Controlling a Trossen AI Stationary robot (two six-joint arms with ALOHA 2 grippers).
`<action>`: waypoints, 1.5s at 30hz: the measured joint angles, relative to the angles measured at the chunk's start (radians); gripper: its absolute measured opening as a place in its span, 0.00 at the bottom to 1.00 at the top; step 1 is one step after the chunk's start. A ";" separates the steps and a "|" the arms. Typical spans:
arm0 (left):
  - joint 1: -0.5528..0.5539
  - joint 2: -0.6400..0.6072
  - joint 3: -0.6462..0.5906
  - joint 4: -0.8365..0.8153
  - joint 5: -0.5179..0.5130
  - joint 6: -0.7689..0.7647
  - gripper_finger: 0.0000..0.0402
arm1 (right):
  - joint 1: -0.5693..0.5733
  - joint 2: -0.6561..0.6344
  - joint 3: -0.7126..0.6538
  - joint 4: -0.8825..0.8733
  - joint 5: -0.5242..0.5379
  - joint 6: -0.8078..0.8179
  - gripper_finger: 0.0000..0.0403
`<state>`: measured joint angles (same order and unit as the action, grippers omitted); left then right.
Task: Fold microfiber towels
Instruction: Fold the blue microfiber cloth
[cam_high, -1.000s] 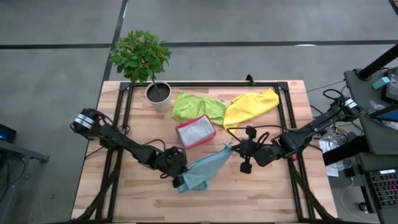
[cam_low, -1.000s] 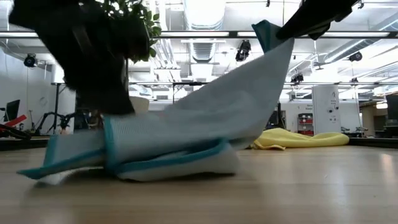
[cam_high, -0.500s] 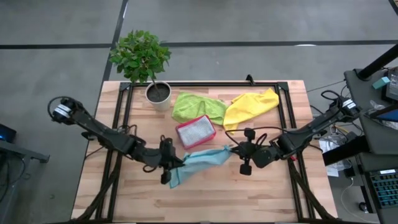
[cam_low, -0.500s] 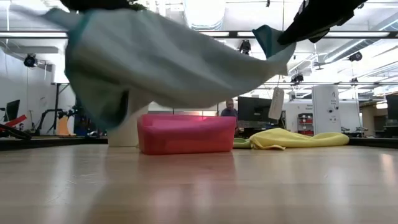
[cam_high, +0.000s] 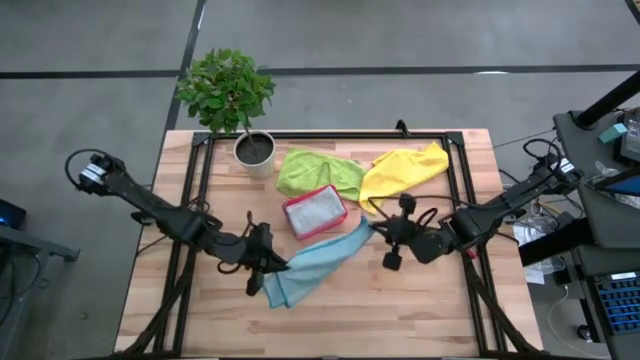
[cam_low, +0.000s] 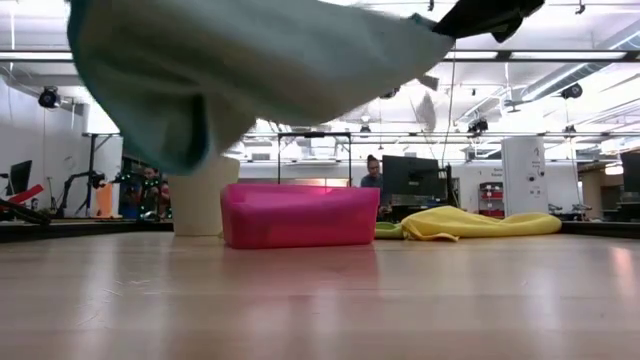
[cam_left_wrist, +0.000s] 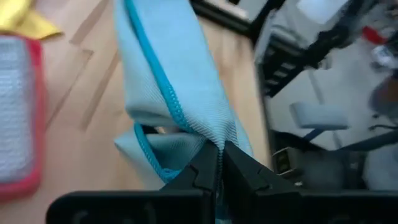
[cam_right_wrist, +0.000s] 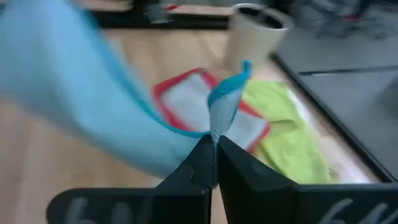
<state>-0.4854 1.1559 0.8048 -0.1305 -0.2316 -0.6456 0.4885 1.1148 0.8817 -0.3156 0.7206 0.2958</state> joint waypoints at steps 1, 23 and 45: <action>0.000 0.009 -0.007 -0.004 -0.008 -0.004 0.00 | 0.001 0.000 -0.001 0.002 -0.042 -0.006 0.02; -0.002 0.448 -0.033 0.170 0.050 -0.081 0.24 | 0.004 0.270 -0.030 -0.057 -0.543 0.136 0.02; -0.003 0.364 -0.032 0.068 -0.052 0.077 0.33 | 0.002 0.321 -0.028 -0.050 -0.537 0.142 0.02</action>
<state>-0.4885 1.5203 0.7731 -0.0621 -0.2837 -0.5690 0.4908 1.4357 0.8539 -0.3656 0.1832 0.4381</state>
